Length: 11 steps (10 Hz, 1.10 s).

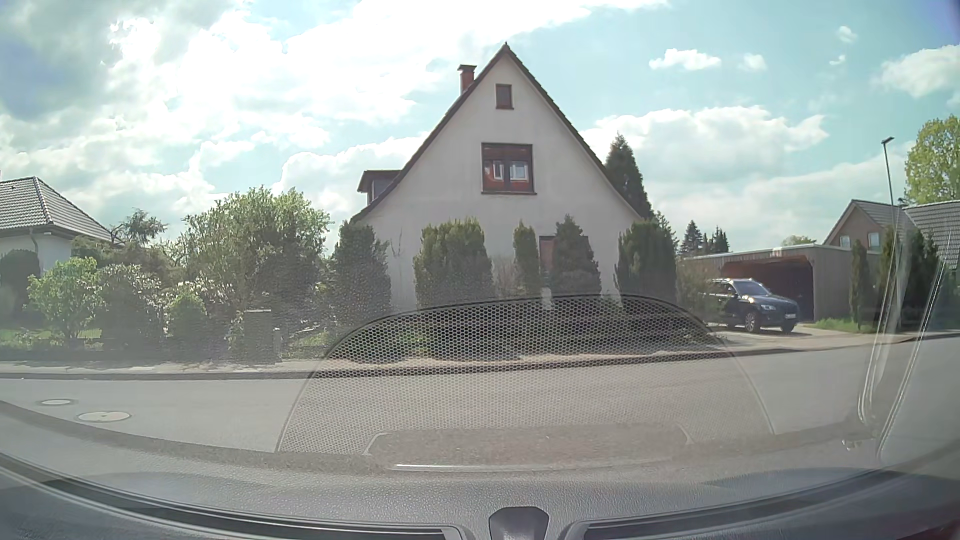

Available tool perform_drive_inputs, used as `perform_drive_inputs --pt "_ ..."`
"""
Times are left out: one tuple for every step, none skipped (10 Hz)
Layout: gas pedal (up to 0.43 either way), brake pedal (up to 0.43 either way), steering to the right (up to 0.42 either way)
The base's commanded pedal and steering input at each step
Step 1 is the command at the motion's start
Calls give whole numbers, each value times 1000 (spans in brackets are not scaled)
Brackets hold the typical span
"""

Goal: Follow the waypoints while adhering to traffic rules and regulations

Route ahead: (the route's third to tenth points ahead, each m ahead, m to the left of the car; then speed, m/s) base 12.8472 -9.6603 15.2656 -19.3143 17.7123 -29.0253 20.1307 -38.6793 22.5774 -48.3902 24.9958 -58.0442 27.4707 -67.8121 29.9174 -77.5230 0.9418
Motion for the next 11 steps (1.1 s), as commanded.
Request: perform_drive_inputs --pt "0 79 175" --pt "0 79 175" --pt "0 85 175" --pt "0 85 176" --pt "0 91 175" --pt "0 91 175" --pt "0 91 176" --pt "0 91 178" --pt "0 85 183" --pt "0 73 188" --pt "0 55 191"
